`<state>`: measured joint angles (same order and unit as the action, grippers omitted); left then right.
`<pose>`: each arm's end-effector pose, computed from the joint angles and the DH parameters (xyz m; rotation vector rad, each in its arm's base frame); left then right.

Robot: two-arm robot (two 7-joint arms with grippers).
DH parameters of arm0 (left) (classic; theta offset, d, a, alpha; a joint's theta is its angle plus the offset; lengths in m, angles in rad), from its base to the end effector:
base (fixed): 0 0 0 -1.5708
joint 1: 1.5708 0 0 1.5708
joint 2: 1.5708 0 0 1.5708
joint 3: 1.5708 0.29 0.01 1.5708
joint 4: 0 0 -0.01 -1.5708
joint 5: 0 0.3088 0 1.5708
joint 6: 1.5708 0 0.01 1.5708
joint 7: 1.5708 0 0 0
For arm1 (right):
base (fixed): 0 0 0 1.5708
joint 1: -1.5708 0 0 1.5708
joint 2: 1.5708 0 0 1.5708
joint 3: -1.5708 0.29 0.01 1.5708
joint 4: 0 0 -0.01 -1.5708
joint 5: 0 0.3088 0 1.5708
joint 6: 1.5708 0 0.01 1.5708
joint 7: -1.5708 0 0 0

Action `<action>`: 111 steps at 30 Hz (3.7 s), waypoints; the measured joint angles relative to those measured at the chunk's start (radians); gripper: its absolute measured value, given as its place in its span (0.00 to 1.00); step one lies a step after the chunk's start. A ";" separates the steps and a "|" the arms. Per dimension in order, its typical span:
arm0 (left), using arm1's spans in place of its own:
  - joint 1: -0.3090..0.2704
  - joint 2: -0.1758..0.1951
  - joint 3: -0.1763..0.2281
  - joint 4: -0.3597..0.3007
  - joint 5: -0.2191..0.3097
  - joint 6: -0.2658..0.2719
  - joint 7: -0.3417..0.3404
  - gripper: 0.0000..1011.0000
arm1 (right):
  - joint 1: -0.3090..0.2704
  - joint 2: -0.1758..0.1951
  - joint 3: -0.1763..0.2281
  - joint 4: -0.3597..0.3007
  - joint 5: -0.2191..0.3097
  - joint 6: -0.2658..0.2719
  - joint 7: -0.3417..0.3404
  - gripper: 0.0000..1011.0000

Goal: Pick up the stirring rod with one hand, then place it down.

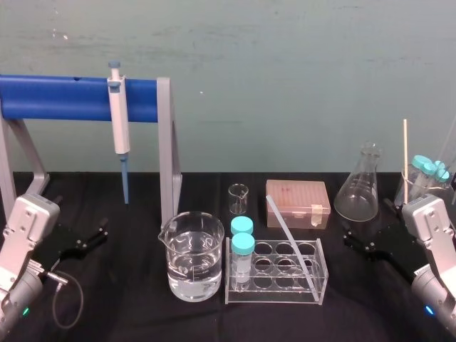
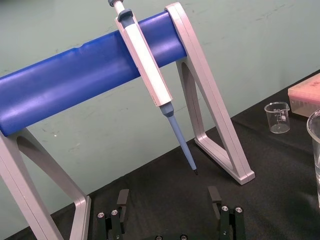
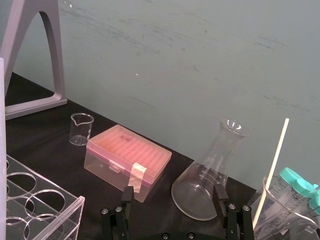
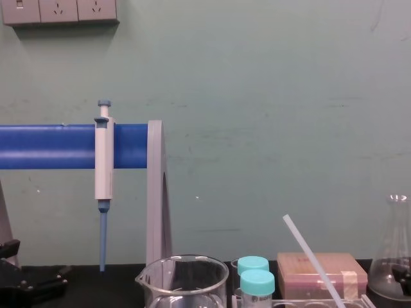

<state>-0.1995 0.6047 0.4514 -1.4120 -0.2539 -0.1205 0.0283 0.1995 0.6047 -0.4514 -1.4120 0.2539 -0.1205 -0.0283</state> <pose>0.3581 0.0827 -0.3023 0.3045 -0.2850 1.2480 0.3581 -0.0827 -0.3023 -0.3045 -0.2850 -1.2480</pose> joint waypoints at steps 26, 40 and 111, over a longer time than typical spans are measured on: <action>0.000 0.000 0.000 0.000 0.000 0.000 0.000 0.99 | 0.000 0.000 0.000 0.000 0.000 0.000 0.000 0.99; 0.000 0.000 0.000 0.000 0.000 0.000 0.000 0.99 | -0.001 0.000 0.001 0.000 -0.001 0.000 0.000 0.99; 0.000 0.000 0.000 0.000 0.000 0.000 0.000 0.99 | 0.152 -0.140 0.004 0.181 0.347 -0.107 0.688 0.99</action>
<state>-0.1995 0.6047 0.4514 -1.4120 -0.2539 -0.1205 0.0283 0.3517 0.4645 -0.4470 -1.2305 0.6011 -0.2278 0.6593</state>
